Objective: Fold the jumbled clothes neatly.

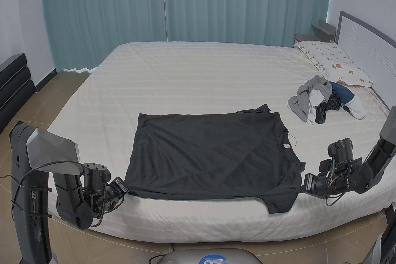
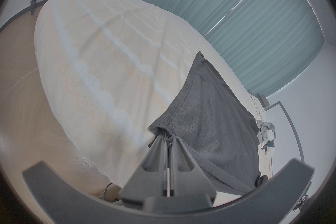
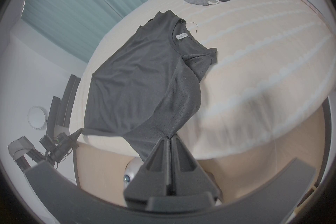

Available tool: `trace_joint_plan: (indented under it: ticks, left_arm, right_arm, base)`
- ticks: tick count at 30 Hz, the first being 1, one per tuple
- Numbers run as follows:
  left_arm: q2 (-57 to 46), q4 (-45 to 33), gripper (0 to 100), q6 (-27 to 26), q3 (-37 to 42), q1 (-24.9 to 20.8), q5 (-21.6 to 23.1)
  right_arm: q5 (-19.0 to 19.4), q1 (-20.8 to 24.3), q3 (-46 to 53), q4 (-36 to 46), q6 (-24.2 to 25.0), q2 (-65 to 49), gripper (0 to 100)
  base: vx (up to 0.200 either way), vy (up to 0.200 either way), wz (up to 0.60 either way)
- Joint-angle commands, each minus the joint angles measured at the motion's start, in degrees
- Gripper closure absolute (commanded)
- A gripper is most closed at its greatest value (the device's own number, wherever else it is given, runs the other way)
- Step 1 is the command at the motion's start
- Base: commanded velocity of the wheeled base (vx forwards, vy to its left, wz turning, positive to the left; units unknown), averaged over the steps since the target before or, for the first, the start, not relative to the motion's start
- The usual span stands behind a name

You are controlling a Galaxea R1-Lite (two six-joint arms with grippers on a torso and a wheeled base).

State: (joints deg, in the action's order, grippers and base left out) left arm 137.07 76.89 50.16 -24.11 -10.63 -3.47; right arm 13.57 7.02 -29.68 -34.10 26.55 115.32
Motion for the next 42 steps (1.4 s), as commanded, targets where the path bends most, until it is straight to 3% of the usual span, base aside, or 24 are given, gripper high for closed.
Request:
trace_joint_plan:
  ticks: [1,10,11,15,24,32,42]
  left_arm:
    - [-0.05,0.02,100,-0.07,0.29,0.00,0.05]
    - [-0.05,0.02,100,-0.24,0.29,0.00,0.05]
    - [-0.05,0.02,100,-0.24,0.29,0.00,0.05]
    - [-0.05,0.02,100,-0.15,0.38,0.00,0.05]
    - [-0.05,0.02,100,-0.24,0.38,0.00,0.05]
    - [-0.05,0.02,100,-0.24,0.38,0.00,0.05]
    - [-0.05,0.02,100,-0.15,0.29,0.00,0.05]
  right_arm:
    - [0.76,-0.61,0.68,8.35,-3.26,-9.68,100]
    - [0.67,-1.75,0.86,13.27,-8.97,-9.41,100]
    - [0.67,-1.84,0.77,14.32,-9.85,-9.50,0]
    - [0.67,-2.63,-0.20,19.16,-12.22,-9.15,0]
    - [0.14,-4.82,-2.66,18.72,-12.84,-3.44,0]
    - [0.58,-6.49,-5.21,8.61,-11.96,7.02,0]
    - [0.49,-6.32,-8.72,6.59,-10.29,11.59,0]
  base:
    - [0.000,0.000,0.00]
    - [0.000,0.000,0.00]
    - [0.000,0.000,0.00]
    - [0.000,0.000,0.00]
    - [0.000,0.000,0.00]
    - [0.000,0.000,0.00]
    - [0.000,0.000,0.00]
